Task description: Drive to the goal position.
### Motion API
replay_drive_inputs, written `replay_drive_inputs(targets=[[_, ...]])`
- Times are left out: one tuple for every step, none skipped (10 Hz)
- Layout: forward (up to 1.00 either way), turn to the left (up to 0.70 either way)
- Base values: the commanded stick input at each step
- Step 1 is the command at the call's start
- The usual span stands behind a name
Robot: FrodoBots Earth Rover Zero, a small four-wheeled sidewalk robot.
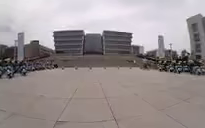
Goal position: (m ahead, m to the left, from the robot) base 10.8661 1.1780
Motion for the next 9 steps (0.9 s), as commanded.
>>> replay_drive_inputs(targets=[[0.7, 0.01], [0.7, 0.01], [0.7, 0.01], [0.7, 0.01], [0.7, 0.01], [0.7, 0.01], [0.7, 0.01], [0.7, 0.01], [0.7, 0.01]])
